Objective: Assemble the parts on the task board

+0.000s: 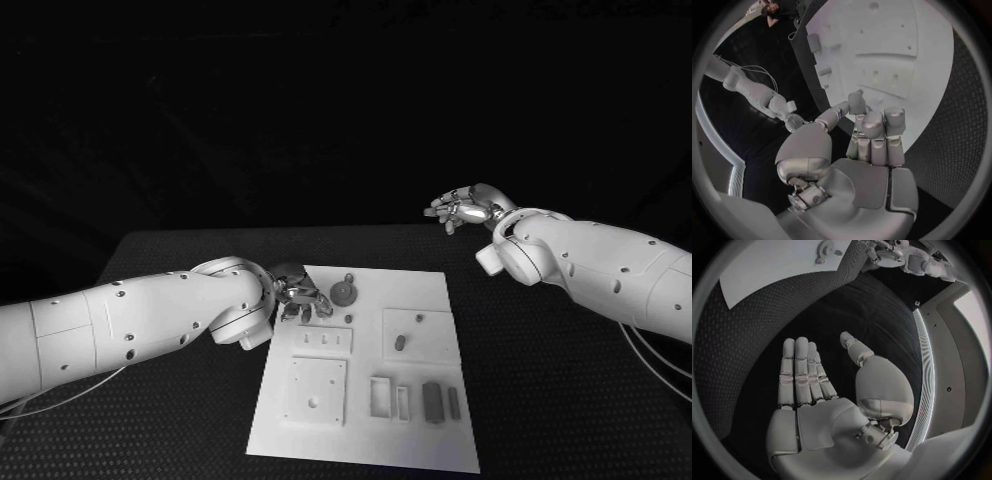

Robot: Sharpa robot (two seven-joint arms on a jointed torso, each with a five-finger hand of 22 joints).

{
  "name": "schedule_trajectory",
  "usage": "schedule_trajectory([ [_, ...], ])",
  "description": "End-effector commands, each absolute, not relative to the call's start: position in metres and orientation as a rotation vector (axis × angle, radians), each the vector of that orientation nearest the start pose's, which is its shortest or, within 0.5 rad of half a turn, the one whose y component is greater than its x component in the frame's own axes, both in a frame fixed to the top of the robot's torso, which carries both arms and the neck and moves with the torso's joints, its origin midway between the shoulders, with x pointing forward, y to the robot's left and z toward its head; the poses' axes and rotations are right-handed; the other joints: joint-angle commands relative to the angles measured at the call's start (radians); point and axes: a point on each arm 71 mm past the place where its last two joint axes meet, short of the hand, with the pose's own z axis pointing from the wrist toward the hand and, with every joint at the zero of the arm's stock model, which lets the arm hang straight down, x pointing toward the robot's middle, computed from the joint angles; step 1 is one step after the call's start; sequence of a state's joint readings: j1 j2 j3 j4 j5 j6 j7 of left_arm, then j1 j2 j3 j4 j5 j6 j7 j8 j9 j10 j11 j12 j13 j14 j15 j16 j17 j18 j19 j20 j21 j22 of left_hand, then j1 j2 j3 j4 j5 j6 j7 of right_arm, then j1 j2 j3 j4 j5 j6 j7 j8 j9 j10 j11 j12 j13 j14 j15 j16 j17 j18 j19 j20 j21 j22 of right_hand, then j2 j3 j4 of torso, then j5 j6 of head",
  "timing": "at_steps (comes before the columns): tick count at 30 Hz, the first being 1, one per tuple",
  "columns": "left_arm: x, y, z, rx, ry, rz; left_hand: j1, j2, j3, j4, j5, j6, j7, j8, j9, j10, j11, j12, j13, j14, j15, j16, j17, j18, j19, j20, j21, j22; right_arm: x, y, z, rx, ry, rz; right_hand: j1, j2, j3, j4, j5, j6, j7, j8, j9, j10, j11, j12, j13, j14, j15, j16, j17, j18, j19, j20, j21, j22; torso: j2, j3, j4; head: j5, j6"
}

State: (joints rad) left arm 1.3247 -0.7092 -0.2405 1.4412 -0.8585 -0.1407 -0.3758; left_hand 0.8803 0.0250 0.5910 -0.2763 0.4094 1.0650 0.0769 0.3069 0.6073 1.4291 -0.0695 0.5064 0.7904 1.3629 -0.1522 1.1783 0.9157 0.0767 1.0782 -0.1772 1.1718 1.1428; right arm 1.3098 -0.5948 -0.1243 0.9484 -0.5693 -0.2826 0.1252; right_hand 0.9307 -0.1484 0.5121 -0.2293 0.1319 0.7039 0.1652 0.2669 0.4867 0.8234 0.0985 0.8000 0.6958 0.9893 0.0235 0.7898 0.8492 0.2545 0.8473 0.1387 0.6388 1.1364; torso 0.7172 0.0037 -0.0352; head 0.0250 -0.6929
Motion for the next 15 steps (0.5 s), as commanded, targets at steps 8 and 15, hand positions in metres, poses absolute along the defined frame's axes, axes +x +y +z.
schedule_trajectory([
  [8, 0.489, 0.164, -0.228, -0.326, 2.200, -0.606, -0.008, 0.008, 0.005, -0.008, 0.020, 0.054, -0.034, 0.001, 0.019, -0.008, 0.001, 0.009, 0.009, -0.014, -0.025, 0.015, -0.009, 0.053, 0.000, -0.063, 0.008, 0.009, 0.590, -0.245, -0.181, 0.640, 1.650, 0.909, 0.005, 0.008, -0.005, -0.006, 0.000, -0.004, 0.004, 0.005, -0.004, -0.021, 0.008, -0.008, -0.025, -0.020, 0.007, -0.016, -0.005, 0.000, -0.019, 0.006, -0.021, 0.001, 0.000, -0.0022, 0.0001, 0.000, -0.014],
  [15, 0.490, 0.161, -0.229, -0.289, 2.200, -0.595, -0.033, 0.014, 0.011, -0.005, 0.023, 0.084, -0.040, 0.013, 0.026, 0.004, -0.002, 0.016, 0.017, -0.017, -0.028, 0.033, -0.016, 0.052, -0.007, -0.064, 0.013, 0.017, 0.590, -0.244, -0.181, 0.634, 1.650, 0.906, 0.004, 0.007, -0.006, -0.004, 0.003, -0.005, 0.005, 0.005, -0.006, -0.028, 0.012, -0.008, -0.038, -0.027, 0.012, -0.020, -0.007, -0.001, -0.026, 0.009, -0.029, 0.003, 0.001, -0.0027, 0.0000, 0.001, -0.022],
])
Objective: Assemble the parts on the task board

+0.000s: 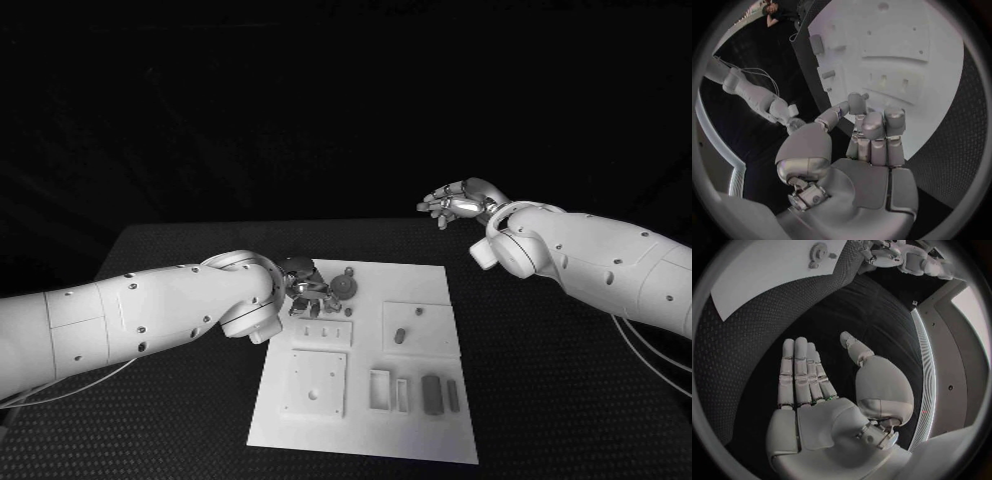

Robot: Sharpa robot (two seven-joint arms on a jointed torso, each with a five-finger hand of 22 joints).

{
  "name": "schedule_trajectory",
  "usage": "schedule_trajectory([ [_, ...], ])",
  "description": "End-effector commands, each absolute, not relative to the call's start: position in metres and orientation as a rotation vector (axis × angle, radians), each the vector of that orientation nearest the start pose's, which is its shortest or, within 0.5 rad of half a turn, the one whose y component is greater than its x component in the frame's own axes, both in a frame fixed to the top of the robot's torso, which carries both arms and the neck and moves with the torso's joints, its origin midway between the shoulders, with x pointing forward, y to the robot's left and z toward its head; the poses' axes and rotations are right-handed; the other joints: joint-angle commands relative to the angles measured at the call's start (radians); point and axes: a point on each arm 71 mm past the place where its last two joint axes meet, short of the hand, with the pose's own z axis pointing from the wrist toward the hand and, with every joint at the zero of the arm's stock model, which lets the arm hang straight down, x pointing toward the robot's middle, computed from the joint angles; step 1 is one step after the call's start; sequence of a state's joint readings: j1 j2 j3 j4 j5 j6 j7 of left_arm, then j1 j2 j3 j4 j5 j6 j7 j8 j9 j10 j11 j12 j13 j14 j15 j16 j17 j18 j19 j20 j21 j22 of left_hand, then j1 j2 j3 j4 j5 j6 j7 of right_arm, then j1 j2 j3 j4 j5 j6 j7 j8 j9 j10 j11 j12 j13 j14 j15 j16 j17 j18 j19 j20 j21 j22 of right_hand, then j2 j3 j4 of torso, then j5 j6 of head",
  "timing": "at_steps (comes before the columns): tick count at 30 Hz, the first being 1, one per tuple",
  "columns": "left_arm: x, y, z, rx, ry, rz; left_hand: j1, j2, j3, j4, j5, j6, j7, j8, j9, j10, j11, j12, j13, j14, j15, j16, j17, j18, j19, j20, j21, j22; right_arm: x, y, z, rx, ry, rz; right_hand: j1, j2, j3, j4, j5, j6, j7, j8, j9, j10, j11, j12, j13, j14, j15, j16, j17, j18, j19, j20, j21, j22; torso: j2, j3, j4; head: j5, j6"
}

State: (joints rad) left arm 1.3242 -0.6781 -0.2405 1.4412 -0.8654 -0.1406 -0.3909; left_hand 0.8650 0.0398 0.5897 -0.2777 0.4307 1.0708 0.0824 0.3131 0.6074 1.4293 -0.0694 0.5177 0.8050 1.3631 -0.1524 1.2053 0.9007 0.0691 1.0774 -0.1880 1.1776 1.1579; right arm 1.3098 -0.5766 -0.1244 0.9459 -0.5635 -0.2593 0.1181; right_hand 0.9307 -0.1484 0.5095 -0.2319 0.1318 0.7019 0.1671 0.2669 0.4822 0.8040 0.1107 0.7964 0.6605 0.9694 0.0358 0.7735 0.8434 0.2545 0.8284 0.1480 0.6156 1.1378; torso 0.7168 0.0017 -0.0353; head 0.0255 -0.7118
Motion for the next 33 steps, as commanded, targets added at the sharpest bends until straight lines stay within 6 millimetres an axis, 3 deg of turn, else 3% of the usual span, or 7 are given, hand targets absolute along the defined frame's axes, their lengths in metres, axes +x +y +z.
schedule_trajectory([
  [1, 0.491, 0.160, -0.229, -0.287, 2.201, -0.590, -0.022, -0.003, 0.024, -0.003, -0.003, 0.082, -0.048, 0.009, 0.027, 0.006, -0.005, 0.007, 0.005, -0.019, -0.030, 0.012, -0.004, 0.060, -0.009, -0.054, 0.007, 0.004, 0.590, -0.244, -0.181, 0.634, 1.649, 0.905, 0.004, 0.007, -0.003, 0.000, 0.006, -0.004, 0.003, 0.006, -0.002, -0.010, 0.000, -0.004, -0.006, -0.009, 0.000, -0.005, -0.002, -0.001, -0.009, 0.000, -0.008, 0.002, 0.001, -0.0008, 0.0004, 0.000, -0.003],
  [2, 0.491, 0.161, -0.230, -0.289, 2.200, -0.587, -0.022, -0.012, 0.052, 0.002, -0.031, 0.087, -0.050, 0.011, 0.028, 0.008, -0.007, 0.010, 0.007, -0.021, -0.032, 0.018, -0.007, 0.061, -0.011, -0.055, 0.006, 0.005, 0.590, -0.244, -0.181, 0.634, 1.649, 0.906, 0.004, 0.006, -0.004, 0.000, 0.008, -0.004, 0.003, 0.006, -0.002, -0.012, 0.001, -0.004, -0.008, -0.010, 0.001, -0.006, -0.002, -0.001, -0.011, 0.001, -0.009, 0.003, 0.002, -0.0005, -0.0002, 0.000, -0.003],
  [3, 0.491, 0.160, -0.230, -0.288, 2.200, -0.584, -0.034, -0.014, 0.073, 0.005, -0.035, 0.089, -0.051, 0.013, 0.029, 0.010, -0.008, 0.012, 0.010, -0.022, -0.033, 0.026, -0.011, 0.060, -0.011, -0.055, 0.008, 0.008, 0.590, -0.243, -0.181, 0.633, 1.650, 0.906, 0.004, 0.005, -0.004, 0.001, 0.009, -0.004, 0.003, 0.006, -0.003, -0.013, 0.002, -0.004, -0.010, -0.011, 0.002, -0.006, -0.002, -0.001, -0.012, 0.001, -0.011, 0.003, 0.001, -0.0002, -0.0004, 0.001, -0.005],
  [11, 0.492, 0.161, -0.234, -0.276, 2.217, -0.564, -0.087, 0.007, 0.111, -0.005, -0.022, 0.099, -0.054, 0.021, 0.033, 0.015, -0.011, 0.026, 0.022, -0.026, -0.036, 0.056, -0.025, 0.056, -0.015, -0.054, 0.011, 0.016, 0.591, -0.242, -0.181, 0.631, 1.650, 0.908, 0.007, 0.004, -0.003, 0.001, 0.015, -0.005, 0.003, 0.007, -0.005, -0.020, 0.005, -0.003, -0.023, -0.019, 0.006, -0.010, -0.004, -0.002, -0.019, 0.004, -0.018, 0.007, 0.001, 0.0003, -0.0012, 0.004, -0.010],
  [21, 0.490, 0.171, -0.240, -0.256, 2.247, -0.522, -0.130, 0.026, 0.157, -0.013, -0.035, 0.103, -0.057, 0.027, 0.036, 0.014, -0.013, 0.038, 0.030, -0.032, -0.037, 0.081, -0.038, 0.054, -0.020, -0.054, 0.013, 0.023, 0.590, -0.243, -0.181, 0.631, 1.651, 0.908, 0.011, 0.004, -0.003, 0.000, 0.020, -0.005, 0.004, 0.008, -0.006, -0.026, 0.008, -0.002, -0.036, -0.028, 0.010, -0.014, -0.005, -0.003, -0.027, 0.007, -0.026, 0.011, 0.001, 0.0005, 0.0007, 0.006, -0.015],
  [26, 0.487, 0.174, -0.245, -0.240, 2.252, -0.511, -0.139, 0.029, 0.164, -0.013, -0.037, 0.104, -0.057, 0.028, 0.037, 0.014, -0.013, 0.040, 0.031, -0.033, -0.037, 0.084, -0.041, 0.054, -0.022, -0.053, 0.013, 0.024, 0.591, -0.243, -0.181, 0.631, 1.651, 0.906, 0.012, 0.004, -0.003, 0.000, 0.023, -0.006, 0.004, 0.008, -0.007, -0.028, 0.009, -0.001, -0.041, -0.030, 0.012, -0.015, -0.005, -0.004, -0.029, 0.007, -0.028, 0.013, -0.001, -0.0007, 0.0027, 0.006, -0.019],
  [33, 0.484, 0.175, -0.250, -0.200, 2.248, -0.494, -0.152, 0.034, 0.170, -0.014, -0.039, 0.105, -0.057, 0.029, 0.038, 0.013, -0.013, 0.042, 0.033, -0.034, -0.037, 0.089, -0.045, 0.054, -0.024, -0.053, 0.012, 0.025, 0.591, -0.244, -0.181, 0.627, 1.651, 0.898, 0.013, 0.003, -0.003, 0.001, 0.028, -0.006, 0.004, 0.009, -0.008, -0.029, 0.010, 0.000, -0.047, -0.033, 0.013, -0.016, -0.006, -0.004, -0.031, 0.009, -0.031, 0.015, 0.001, -0.0010, 0.0003, 0.010, -0.018],
])
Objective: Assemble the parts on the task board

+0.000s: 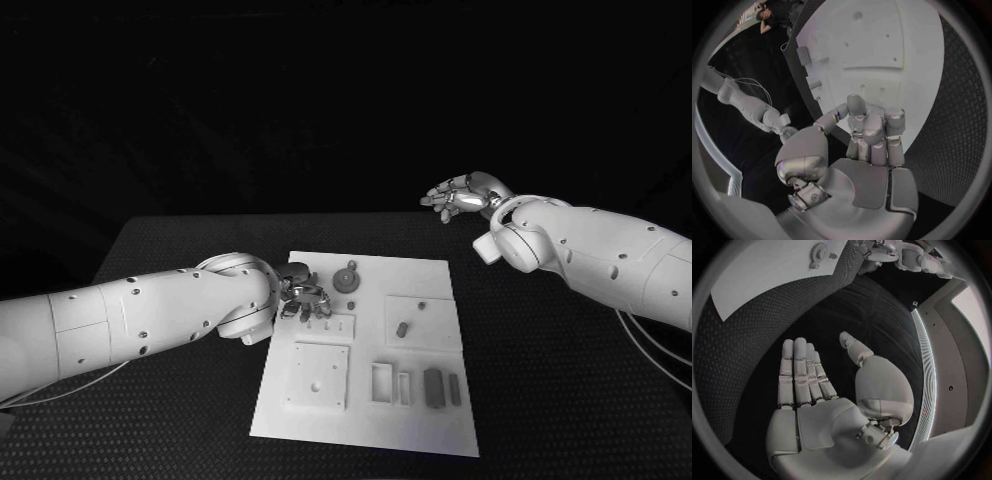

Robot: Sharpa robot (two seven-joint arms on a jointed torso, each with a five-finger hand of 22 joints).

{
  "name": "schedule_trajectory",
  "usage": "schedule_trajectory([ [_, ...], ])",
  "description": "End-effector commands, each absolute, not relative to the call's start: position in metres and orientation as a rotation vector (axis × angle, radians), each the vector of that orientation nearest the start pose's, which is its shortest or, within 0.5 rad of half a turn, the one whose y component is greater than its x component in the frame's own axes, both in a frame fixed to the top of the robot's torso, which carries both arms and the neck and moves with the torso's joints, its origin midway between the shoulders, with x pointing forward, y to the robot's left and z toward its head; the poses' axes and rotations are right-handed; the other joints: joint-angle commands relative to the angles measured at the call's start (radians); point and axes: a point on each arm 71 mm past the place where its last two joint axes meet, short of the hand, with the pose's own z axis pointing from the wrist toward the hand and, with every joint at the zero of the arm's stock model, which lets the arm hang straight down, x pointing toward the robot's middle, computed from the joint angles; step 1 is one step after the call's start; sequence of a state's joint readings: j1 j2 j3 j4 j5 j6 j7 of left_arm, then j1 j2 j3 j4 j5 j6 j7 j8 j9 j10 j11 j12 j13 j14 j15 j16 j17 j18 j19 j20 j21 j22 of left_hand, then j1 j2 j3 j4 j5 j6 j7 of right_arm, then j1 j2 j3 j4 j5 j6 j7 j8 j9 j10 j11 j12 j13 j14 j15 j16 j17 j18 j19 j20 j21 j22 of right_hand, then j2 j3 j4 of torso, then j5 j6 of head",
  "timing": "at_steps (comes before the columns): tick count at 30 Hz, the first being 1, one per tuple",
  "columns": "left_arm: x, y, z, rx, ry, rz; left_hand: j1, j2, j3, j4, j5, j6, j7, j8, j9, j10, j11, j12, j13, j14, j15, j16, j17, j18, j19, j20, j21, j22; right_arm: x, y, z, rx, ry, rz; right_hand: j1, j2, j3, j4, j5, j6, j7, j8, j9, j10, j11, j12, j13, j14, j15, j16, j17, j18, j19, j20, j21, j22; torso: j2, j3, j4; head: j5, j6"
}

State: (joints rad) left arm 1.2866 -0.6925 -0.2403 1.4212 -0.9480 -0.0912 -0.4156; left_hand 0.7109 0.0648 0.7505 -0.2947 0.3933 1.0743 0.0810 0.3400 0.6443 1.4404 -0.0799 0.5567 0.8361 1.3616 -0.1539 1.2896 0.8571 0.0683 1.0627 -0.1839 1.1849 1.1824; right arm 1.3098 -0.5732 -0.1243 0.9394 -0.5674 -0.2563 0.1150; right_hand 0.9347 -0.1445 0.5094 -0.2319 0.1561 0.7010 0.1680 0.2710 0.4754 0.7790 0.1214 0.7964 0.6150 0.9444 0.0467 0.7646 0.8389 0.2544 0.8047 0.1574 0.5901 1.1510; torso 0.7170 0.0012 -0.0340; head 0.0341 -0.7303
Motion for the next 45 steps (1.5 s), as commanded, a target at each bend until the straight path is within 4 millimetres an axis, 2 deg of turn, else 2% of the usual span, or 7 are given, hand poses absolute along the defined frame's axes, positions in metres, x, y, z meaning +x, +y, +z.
schedule_trajectory([
  [1, 0.484, 0.175, -0.250, -0.196, 2.245, -0.491, 0.002, 0.009, 0.009, 0.003, -0.002, 0.101, -0.056, 0.003, 0.001, 0.002, -0.003, 0.003, 0.002, -0.033, -0.036, 0.005, -0.002, 0.054, -0.009, -0.057, 0.005, 0.001, 0.591, -0.244, -0.181, 0.626, 1.651, 0.899, 0.009, -0.001, -0.003, 0.001, 0.004, -0.005, 0.003, 0.005, -0.001, -0.004, -0.001, 0.000, -0.002, -0.008, 0.002, -0.007, -0.001, -0.004, -0.007, -0.001, -0.006, 0.002, 0.000, -0.0003, -0.0012, 0.002, 0.001],
  [15, 0.480, 0.173, -0.262, -0.124, 2.231, -0.466, 0.002, -0.001, 0.016, 0.003, -0.007, 0.101, -0.056, 0.003, 0.001, 0.001, -0.003, 0.005, 0.002, -0.034, -0.036, 0.008, -0.006, 0.055, -0.009, -0.058, 0.005, 0.002, 0.591, -0.242, -0.181, 0.624, 1.653, 0.903, 0.008, -0.001, -0.004, 0.004, 0.012, -0.006, 0.003, 0.006, -0.003, -0.007, 0.001, 0.002, -0.013, -0.012, 0.004, -0.009, -0.003, -0.004, -0.011, 0.001, -0.012, 0.005, 0.002, -0.0007, -0.0031, -0.001, -0.004],
  [23, 0.479, 0.172, -0.264, -0.120, 2.234, -0.468, 0.003, -0.010, 0.019, 0.006, -0.018, 0.103, -0.056, 0.004, 0.002, 0.002, -0.003, 0.006, 0.002, -0.035, -0.035, 0.011, -0.011, 0.055, -0.008, -0.058, 0.004, 0.002, 0.591, -0.242, -0.181, 0.622, 1.654, 0.905, 0.008, -0.001, -0.004, 0.004, 0.016, -0.006, 0.003, 0.006, -0.004, -0.008, 0.001, 0.003, -0.018, -0.014, 0.004, -0.010, -0.004, -0.005, -0.013, 0.002, -0.014, 0.007, 0.001, 0.0010, -0.0026, -0.002, -0.006],
  [32, 0.479, 0.171, -0.265, -0.112, 2.239, -0.464, 0.011, -0.018, 0.020, 0.008, -0.036, 0.102, -0.056, 0.004, 0.001, 0.001, -0.003, 0.006, 0.002, -0.036, -0.035, 0.014, -0.017, 0.056, -0.006, -0.059, 0.003, 0.002, 0.590, -0.241, -0.181, 0.621, 1.656, 0.909, 0.009, 0.000, -0.004, 0.004, 0.018, -0.006, 0.003, 0.006, -0.004, -0.009, 0.001, 0.004, -0.022, -0.015, 0.005, -0.010, -0.004, -0.004, -0.014, 0.002, -0.016, 0.008, 0.001, 0.0004, -0.0019, -0.003, -0.007],
  [38, 0.478, 0.171, -0.267, -0.104, 2.251, -0.463, 0.011, -0.014, 0.017, 0.011, -0.064, 0.104, -0.056, 0.005, 0.000, 0.002, -0.002, 0.008, 0.001, -0.036, -0.035, 0.019, -0.024, 0.055, -0.006, -0.058, 0.000, 0.001, 0.590, -0.240, -0.181, 0.620, 1.658, 0.911, 0.008, 0.001, -0.004, 0.005, 0.019, -0.006, 0.003, 0.006, -0.004, -0.009, 0.002, 0.005, -0.024, -0.016, 0.005, -0.010, -0.004, -0.005, -0.015, 0.003, -0.017, 0.009, 0.001, 0.0002, -0.0030, -0.004, -0.006],
  [45, 0.477, 0.169, -0.269, -0.087, 2.263, -0.462, -0.003, -0.002, 0.012, 0.014, -0.079, 0.107, -0.057, 0.005, -0.001, 0.004, -0.003, 0.012, 0.002, -0.037, -0.035, 0.026, -0.028, 0.054, -0.007, -0.058, -0.001, 0.002, 0.590, -0.239, -0.181, 0.619, 1.660, 0.913, 0.008, 0.001, -0.004, 0.005, 0.020, -0.007, 0.003, 0.007, -0.005, -0.009, 0.002, 0.005, -0.026, -0.016, 0.006, -0.011, -0.004, -0.005, -0.015, 0.003, -0.018, 0.010, 0.001, 0.0003, -0.0025, -0.004, -0.007],
])
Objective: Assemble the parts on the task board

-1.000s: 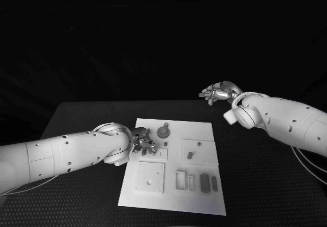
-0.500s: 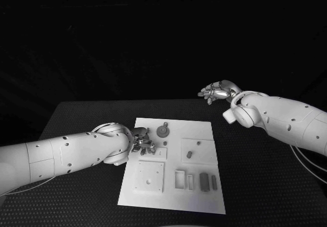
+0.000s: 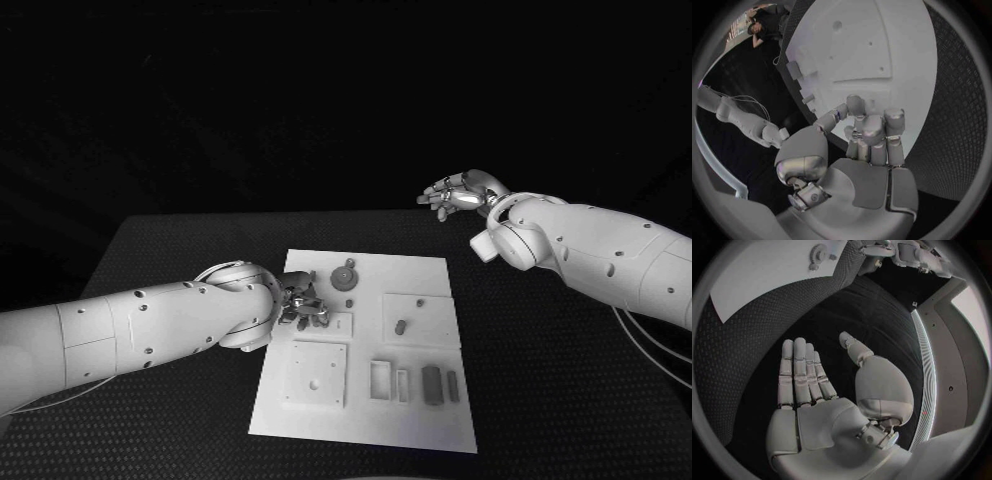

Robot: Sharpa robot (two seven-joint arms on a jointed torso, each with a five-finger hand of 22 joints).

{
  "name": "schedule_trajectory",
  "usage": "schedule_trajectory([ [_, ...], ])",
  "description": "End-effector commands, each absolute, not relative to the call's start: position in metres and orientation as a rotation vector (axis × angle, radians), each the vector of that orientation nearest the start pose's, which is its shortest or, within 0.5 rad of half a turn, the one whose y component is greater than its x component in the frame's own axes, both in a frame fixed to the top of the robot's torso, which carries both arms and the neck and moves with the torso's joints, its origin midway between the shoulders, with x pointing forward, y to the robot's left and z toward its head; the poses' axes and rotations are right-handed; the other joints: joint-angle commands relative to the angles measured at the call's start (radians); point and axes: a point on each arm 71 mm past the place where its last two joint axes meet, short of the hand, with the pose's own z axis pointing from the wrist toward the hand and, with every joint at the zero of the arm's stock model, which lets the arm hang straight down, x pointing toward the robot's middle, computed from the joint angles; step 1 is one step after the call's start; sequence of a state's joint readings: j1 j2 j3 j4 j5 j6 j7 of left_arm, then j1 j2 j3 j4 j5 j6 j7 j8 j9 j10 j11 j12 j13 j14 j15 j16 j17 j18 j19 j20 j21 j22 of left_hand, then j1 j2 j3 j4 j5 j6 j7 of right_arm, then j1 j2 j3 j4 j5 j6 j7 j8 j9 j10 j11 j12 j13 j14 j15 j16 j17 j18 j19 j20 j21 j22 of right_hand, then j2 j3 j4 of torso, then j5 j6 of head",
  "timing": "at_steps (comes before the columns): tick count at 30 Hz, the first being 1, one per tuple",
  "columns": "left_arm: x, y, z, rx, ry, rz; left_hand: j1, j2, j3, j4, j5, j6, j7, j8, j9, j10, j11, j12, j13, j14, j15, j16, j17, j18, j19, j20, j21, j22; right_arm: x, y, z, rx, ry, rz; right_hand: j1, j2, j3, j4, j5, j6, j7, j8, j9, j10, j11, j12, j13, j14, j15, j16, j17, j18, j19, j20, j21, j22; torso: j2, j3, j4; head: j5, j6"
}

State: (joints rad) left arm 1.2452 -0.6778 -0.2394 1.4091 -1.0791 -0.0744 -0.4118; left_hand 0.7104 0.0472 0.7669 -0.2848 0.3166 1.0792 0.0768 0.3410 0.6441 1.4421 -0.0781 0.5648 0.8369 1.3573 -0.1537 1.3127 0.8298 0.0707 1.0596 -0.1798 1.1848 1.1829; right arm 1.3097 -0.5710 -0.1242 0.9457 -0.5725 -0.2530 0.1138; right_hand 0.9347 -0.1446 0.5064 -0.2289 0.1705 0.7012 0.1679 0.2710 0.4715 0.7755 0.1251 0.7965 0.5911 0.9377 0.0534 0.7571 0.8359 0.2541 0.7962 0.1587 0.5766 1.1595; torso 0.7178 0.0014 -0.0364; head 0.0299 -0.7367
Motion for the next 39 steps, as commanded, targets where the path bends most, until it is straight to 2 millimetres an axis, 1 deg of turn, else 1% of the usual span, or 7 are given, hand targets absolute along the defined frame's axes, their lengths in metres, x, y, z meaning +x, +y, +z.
schedule_trajectory([
  [1, 0.4766, 0.1681, -0.2692, -0.083, 2.263, -0.461, -0.004, 0.016, -0.004, 0.004, -0.003, 0.102, -0.052, 0.004, -0.001, 0.002, -0.005, 0.004, 0.002, -0.033, -0.035, 0.004, -0.001, 0.051, -0.004, -0.062, -0.001, 0.001, 0.5898, -0.2392, -0.1810, 0.619, 1.660, 0.913, 0.008, 0.001, -0.001, 0.002, 0.006, -0.007, 0.003, 0.007, -0.001, -0.006, -0.002, 0.005, -0.002, -0.009, -0.001, -0.003, -0.001, -0.004, -0.007, 0.001, -0.005, 0.001, 0.000, 0.0000, -0.0001, 0.000, -0.001],
  [11, 0.4756, 0.1654, -0.2716, -0.057, 2.265, -0.456, -0.010, 0.020, -0.005, 0.006, -0.006, 0.103, -0.052, 0.005, -0.002, 0.002, -0.005, 0.005, 0.002, -0.034, -0.034, 0.005, -0.003, 0.051, -0.005, -0.061, -0.002, 0.002, 0.5896, -0.2388, -0.1810, 0.618, 1.661, 0.915, 0.009, 0.002, -0.001, 0.002, 0.007, -0.007, 0.003, 0.007, -0.001, -0.006, -0.002, 0.006, -0.004, -0.010, -0.001, -0.003, -0.002, -0.004, -0.007, 0.002, -0.005, 0.002, 0.000, 0.0001, 0.0004, -0.001, -0.004],
  [22, 0.4767, 0.1660, -0.2710, -0.062, 2.238, -0.457, -0.025, 0.041, 0.001, 0.000, -0.002, 0.107, -0.053, 0.005, -0.003, 0.001, -0.005, 0.008, 0.003, -0.036, -0.034, 0.012, -0.009, 0.050, -0.008, -0.061, -0.003, 0.004, 0.5896, -0.2383, -0.1810, 0.617, 1.661, 0.916, 0.009, 0.002, -0.001, 0.002, 0.010, -0.007, 0.004, 0.007, -0.002, -0.007, -0.001, 0.007, -0.007, -0.011, 0.000, -0.004, -0.002, -0.004, -0.007, 0.002, -0.007, 0.004, 0.000, 0.0004, 0.0002, -0.001, -0.004],
  [30, 0.4773, 0.1666, -0.2707, -0.067, 2.229, -0.461, -0.047, 0.064, 0.013, -0.006, 0.015, 0.112, -0.054, 0.007, -0.004, 0.001, -0.005, 0.013, 0.004, -0.040, -0.032, 0.019, -0.015, 0.047, -0.014, -0.059, -0.005, 0.007, 0.5897, -0.2389, -0.1810, 0.618, 1.661, 0.914, 0.007, 0.002, -0.003, 0.004, 0.013, -0.008, 0.004, 0.007, -0.002, -0.007, -0.001, 0.009, -0.011, -0.011, 0.000, -0.004, -0.002, -0.004, -0.008, 0.003, -0.008, 0.005, 0.000, 0.0002, 0.0008, 0.000, -0.004],
  [33, 0.4777, 0.1671, -0.2703, -0.073, 2.222, -0.462, -0.053, 0.067, 0.014, -0.007, 0.015, 0.113, -0.054, 0.008, -0.004, 0.001, -0.005, 0.015, 0.005, -0.040, -0.032, 0.020, -0.016, 0.046, -0.015, -0.058, -0.005, 0.008, 0.5897, -0.2387, -0.1811, 0.618, 1.661, 0.915, 0.006, 0.002, -0.003, 0.004, 0.013, -0.008, 0.004, 0.007, -0.002, -0.008, -0.001, 0.009, -0.011, -0.011, 0.000, -0.004, -0.002, -0.004, -0.008, 0.003, -0.009, 0.005, 0.000, 0.0000, 0.0008, 0.000, -0.004],
  [37, 0.4775, 0.1665, -0.2705, -0.069, 2.226, -0.462, -0.063, 0.075, 0.018, -0.007, 0.013, 0.116, -0.054, 0.009, -0.003, 0.003, -0.005, 0.018, 0.006, -0.040, -0.032, 0.024, -0.018, 0.046, -0.017, -0.057, -0.006, 0.008, 0.5897, -0.2394, -0.1811, 0.619, 1.661, 0.914, 0.007, 0.002, -0.003, 0.004, 0.013, -0.008, 0.004, 0.007, -0.003, -0.008, -0.001, 0.009, -0.012, -0.012, 0.001, -0.004, -0.002, -0.004, -0.008, 0.003, -0.009, 0.006, -0.001, 0.0002, 0.0005, -0.001, -0.005],
  [39, 0.4774, 0.1663, -0.2704, -0.070, 2.225, -0.462, -0.072, 0.082, 0.024, -0.008, -0.007, 0.115, -0.055, 0.009, -0.004, 0.001, -0.006, 0.020, 0.006, -0.042, -0.032, 0.027, -0.020, 0.046, -0.018, -0.057, -0.007, 0.009, 0.5897, -0.2396, -0.1811, 0.619, 1.661, 0.913, 0.007, 0.002, -0.003, 0.004, 0.013, -0.008, 0.004, 0.007, -0.003, -0.008, -0.001, 0.009, -0.012, -0.012, 0.001, -0.004, -0.002, -0.004, -0.008, 0.003, -0.009, 0.006, -0.001, 0.0002, 0.0007, 0.000, -0.005],
])
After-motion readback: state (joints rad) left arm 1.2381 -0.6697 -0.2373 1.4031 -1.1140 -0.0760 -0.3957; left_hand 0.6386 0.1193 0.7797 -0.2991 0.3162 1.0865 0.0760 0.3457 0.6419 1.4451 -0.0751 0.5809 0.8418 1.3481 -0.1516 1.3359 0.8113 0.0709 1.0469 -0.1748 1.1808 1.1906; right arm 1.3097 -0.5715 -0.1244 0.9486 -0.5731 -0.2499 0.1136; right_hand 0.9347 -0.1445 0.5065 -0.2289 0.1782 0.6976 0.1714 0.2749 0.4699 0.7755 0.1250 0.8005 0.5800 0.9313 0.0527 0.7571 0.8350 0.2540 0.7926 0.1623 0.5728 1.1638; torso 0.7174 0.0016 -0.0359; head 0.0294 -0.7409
